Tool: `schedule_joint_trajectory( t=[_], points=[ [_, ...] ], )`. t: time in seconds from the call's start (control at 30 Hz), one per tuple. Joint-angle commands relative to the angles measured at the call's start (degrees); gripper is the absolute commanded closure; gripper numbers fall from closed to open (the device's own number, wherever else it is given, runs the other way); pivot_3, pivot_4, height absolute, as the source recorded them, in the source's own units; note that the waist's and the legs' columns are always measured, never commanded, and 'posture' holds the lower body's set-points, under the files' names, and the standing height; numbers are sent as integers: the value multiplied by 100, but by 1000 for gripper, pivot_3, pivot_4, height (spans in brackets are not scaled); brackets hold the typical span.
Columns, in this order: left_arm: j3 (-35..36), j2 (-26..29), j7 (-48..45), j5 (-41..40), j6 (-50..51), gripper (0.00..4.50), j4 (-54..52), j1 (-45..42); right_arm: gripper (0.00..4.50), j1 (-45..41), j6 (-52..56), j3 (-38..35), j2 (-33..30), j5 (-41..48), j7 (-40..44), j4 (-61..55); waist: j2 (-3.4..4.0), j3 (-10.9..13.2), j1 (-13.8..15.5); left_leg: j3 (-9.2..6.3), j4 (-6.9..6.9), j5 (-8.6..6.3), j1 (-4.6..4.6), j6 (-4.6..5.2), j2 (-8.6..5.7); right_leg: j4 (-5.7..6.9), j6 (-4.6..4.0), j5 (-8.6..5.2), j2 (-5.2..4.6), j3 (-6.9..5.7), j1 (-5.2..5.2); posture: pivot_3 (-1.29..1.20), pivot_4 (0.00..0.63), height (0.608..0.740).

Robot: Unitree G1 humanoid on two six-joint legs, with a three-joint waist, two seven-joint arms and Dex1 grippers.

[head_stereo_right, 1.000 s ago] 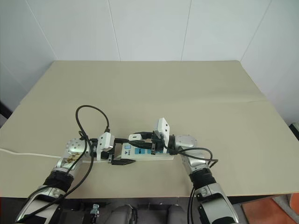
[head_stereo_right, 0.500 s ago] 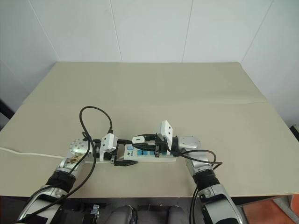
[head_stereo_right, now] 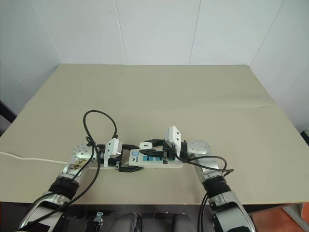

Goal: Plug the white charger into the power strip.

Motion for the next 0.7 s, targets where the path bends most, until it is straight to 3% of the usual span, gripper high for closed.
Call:
schedule_joint_trajectory(
  t=[0.03,0.47,0.7],
  points=[
    [9,191,-58,90,51,1157,94,155,3399,185,77,-175,-509,-332,-79,569,0,-1,0,0,0,0,1,0,0,0,0,0,0,0,1,0,150,740],
    [1,195,-63,68,77,1157,10,152,3399,80,311,276,-364,-421,62,737,4,-10,-18,2,-3,0,11,0,2,0,0,0,1,1,5,0,150,740],
    [23,223,-25,49,71,1157,-66,244,3399,165,315,257,-603,-495,130,1046,19,-34,-29,2,-7,-1,13,1,2,-2,0,0,1,2,7,0,150,740]
  ],
)
